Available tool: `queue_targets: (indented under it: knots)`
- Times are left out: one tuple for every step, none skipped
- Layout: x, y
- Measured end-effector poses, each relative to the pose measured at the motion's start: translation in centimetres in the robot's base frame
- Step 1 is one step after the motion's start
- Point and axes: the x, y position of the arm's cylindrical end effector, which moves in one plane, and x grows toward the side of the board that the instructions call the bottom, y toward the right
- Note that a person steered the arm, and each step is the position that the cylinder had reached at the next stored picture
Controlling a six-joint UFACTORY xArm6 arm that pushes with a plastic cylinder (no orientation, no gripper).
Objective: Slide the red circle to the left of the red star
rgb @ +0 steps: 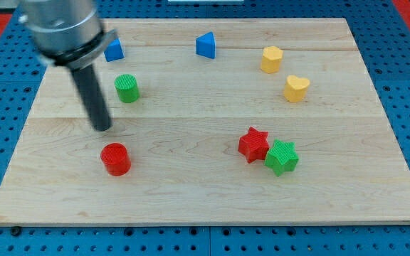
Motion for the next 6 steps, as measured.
queue_targets:
  knots:
    - [1.8,-0.3]
    - [4.4,3.9]
    - [7.8,4.1]
    - [7.9,8.6]
    - [7.4,17.1]
    - [8.1,20.2]
